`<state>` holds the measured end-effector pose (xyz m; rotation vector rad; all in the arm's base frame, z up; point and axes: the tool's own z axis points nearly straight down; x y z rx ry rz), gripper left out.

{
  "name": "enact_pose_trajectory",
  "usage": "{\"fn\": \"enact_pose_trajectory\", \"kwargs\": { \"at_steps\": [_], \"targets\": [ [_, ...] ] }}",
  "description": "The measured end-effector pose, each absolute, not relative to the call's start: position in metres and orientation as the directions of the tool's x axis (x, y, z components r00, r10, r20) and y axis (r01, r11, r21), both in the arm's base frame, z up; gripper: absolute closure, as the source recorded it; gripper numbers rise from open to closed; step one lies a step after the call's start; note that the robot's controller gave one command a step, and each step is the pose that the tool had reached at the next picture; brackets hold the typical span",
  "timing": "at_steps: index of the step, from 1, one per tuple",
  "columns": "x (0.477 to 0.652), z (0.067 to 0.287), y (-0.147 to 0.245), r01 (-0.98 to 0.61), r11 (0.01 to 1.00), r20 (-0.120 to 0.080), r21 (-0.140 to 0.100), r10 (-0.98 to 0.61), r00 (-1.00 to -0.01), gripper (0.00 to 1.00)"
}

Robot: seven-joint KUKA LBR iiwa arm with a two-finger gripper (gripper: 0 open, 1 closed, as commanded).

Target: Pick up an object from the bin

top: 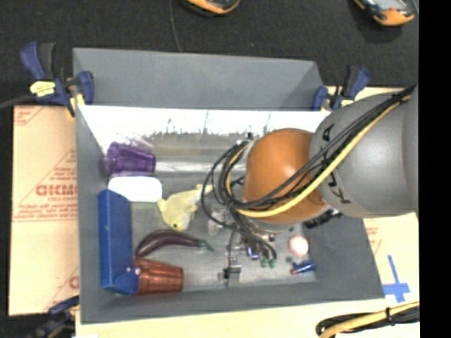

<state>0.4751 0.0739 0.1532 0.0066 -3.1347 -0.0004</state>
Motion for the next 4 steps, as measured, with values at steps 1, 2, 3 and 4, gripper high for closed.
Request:
{"fn": "enact_pose_trajectory", "kwargs": {
  "at_steps": [1, 2, 3, 4],
  "targets": [
    [0.477, 0.158, 0.073, 0.000, 1.000, -0.001, 0.001, 0.000, -1.000, 0.00],
    [0.516, 0.164, 0.029, 0.044, 0.999, -0.002, 0.002, 0.044, -0.999, 0.00],
    [0.547, 0.126, -0.020, 0.083, 0.997, -0.005, 0.003, 0.083, -0.997, 0.00],
    [0.539, 0.115, 0.019, 0.116, 0.993, -0.005, 0.001, 0.116, -0.993, 0.00]
  ]
}}
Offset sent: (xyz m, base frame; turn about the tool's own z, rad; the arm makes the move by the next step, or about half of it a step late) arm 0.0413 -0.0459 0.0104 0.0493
